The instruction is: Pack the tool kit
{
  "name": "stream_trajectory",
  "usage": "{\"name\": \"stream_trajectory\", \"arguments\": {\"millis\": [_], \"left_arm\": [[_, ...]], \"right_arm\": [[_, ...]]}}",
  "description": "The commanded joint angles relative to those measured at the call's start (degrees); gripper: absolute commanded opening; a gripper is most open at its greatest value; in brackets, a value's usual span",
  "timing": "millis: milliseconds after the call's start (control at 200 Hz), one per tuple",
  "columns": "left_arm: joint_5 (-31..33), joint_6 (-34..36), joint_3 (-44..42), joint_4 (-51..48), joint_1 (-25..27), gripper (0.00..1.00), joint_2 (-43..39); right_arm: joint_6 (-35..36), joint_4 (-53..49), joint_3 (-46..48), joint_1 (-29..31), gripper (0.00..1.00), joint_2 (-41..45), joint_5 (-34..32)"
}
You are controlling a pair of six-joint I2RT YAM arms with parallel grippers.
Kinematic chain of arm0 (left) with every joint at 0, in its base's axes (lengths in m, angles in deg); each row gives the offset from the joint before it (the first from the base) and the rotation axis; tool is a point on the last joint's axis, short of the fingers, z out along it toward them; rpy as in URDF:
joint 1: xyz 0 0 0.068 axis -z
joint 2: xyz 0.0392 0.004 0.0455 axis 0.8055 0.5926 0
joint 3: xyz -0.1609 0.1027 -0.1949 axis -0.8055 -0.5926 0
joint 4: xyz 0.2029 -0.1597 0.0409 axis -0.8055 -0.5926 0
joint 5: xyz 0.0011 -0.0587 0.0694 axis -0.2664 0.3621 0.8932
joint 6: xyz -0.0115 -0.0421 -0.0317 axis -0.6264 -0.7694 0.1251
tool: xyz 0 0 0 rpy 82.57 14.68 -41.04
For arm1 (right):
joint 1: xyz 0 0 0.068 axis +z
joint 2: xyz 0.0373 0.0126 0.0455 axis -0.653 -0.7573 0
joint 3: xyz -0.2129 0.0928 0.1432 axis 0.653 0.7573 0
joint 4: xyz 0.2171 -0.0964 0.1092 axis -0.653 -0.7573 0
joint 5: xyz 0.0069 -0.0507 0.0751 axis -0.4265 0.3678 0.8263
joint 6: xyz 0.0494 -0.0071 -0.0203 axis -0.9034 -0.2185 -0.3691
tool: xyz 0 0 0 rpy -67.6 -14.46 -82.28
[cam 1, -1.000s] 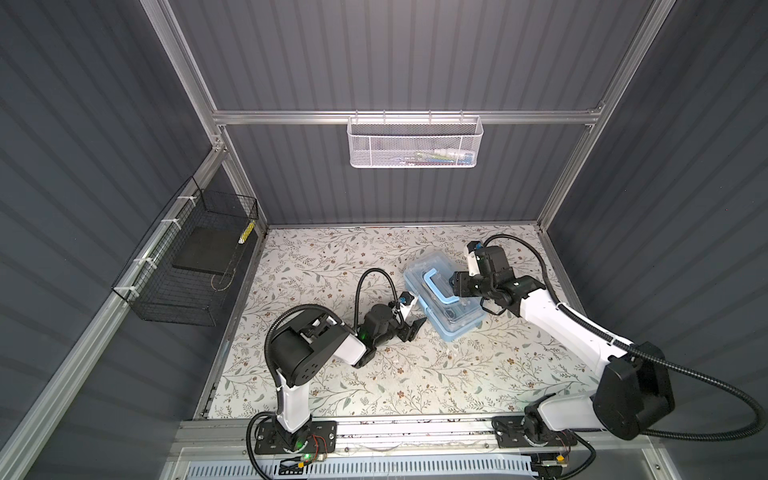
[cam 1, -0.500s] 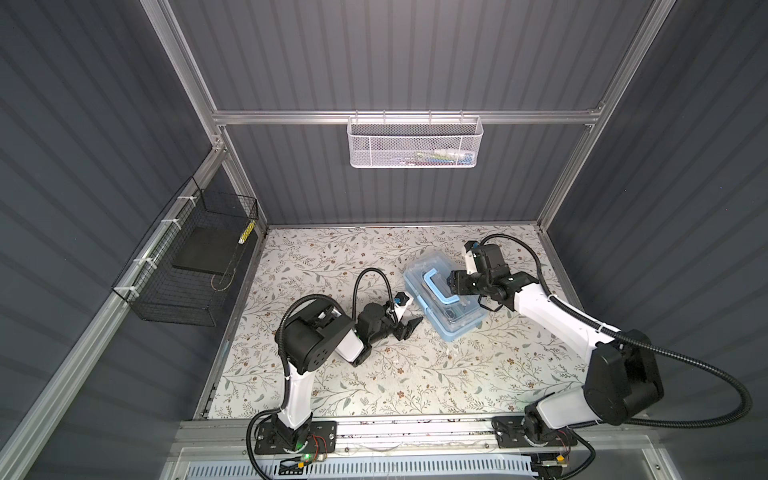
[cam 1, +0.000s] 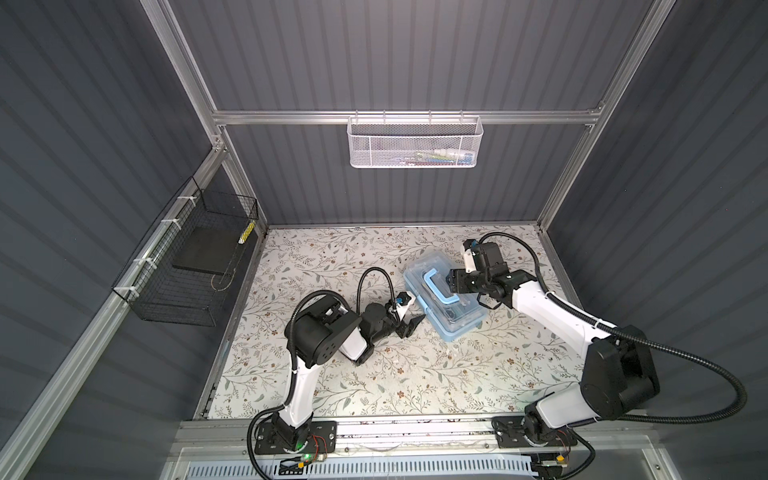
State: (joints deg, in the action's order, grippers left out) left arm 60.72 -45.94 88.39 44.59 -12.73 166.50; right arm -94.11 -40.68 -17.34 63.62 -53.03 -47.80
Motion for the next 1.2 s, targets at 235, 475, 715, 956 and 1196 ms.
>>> {"name": "stream_trajectory", "arguments": {"millis": [235, 475, 715, 956, 1196], "left_arm": [[-1.2, -0.4, 1.2, 4.2, 0.0, 0.69, 1.4], [-2.1, -1.3, 1.7, 4.1, 0.0, 0.67, 1.7], [-2.7, -2.6, 2.1, 4.7, 0.0, 0.65, 2.2], [-3.3, -3.1, 2.5, 3.9, 0.1, 0.63, 2.4], [-3.2, -3.5, 2.6, 4.3, 0.1, 0.62, 2.2]], "right_arm": [[0.0, -3.4, 0.3, -0.1, 0.72, -1.3, 1.9], [-0.1, -3.5, 0.4, -0.1, 0.72, -1.1, 1.9], [-0.1, -3.5, 0.5, -0.1, 0.72, -1.1, 2.1], [-0.1, -3.6, 0.5, -0.1, 0.72, -0.8, 2.1], [-0.3, -3.4, 0.5, -0.2, 0.72, -1.0, 2.4]]}}
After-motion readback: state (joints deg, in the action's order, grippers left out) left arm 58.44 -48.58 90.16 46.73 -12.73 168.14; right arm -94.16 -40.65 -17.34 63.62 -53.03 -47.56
